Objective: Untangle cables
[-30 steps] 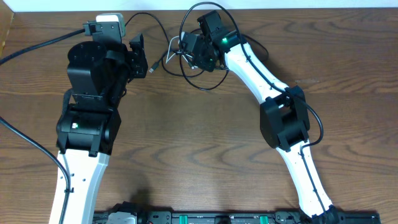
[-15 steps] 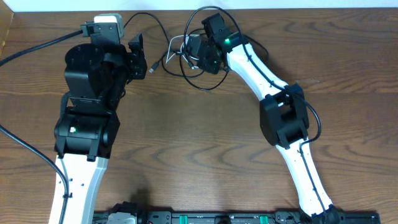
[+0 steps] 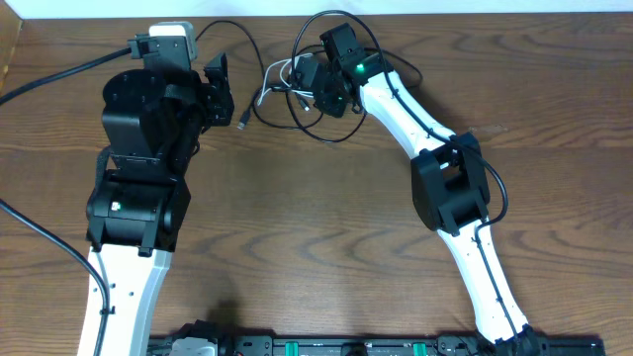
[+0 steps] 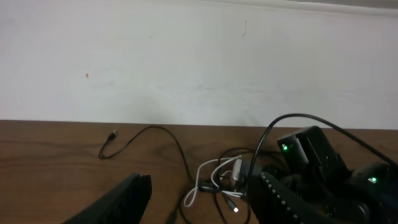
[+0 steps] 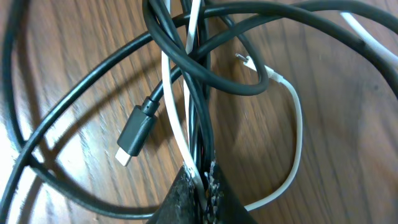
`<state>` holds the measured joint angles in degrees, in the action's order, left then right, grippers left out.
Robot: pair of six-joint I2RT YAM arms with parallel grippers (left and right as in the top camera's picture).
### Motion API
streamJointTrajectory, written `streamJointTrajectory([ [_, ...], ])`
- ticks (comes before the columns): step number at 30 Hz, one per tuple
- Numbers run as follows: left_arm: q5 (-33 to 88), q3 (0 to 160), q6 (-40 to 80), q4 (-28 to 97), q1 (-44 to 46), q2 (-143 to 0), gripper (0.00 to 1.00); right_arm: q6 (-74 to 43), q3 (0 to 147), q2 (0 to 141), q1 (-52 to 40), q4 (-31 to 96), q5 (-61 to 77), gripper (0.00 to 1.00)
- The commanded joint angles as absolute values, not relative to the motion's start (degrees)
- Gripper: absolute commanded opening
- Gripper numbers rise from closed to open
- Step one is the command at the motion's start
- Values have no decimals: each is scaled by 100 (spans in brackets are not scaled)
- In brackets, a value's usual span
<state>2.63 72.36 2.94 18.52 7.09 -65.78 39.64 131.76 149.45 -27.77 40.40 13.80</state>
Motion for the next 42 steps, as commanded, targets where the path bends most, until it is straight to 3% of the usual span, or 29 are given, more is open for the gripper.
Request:
streamJointTrajectory([
  [1, 185, 7343, 259, 1907, 709, -6504, 56, 3673, 13618, 14945, -2775, 4016, 1776, 1],
  [11, -419, 7341, -3, 1988, 703, -6790, 56, 3518, 14658, 14945, -2773, 4287, 1774, 1],
  [17, -408, 7341, 32, 1780, 709, -7658, 55, 3518, 15745, 14945, -2775, 5229, 1752, 1],
  [28, -392, 7341, 40, 1264, 705, -8005, 56, 3527, 17460, 14728, -2993, 6674, 1798, 1],
  [42, -209, 7341, 1, 1035, 585, -8643, 56, 3656, 17716, 13378, -3374, 7717, 1942, 1],
])
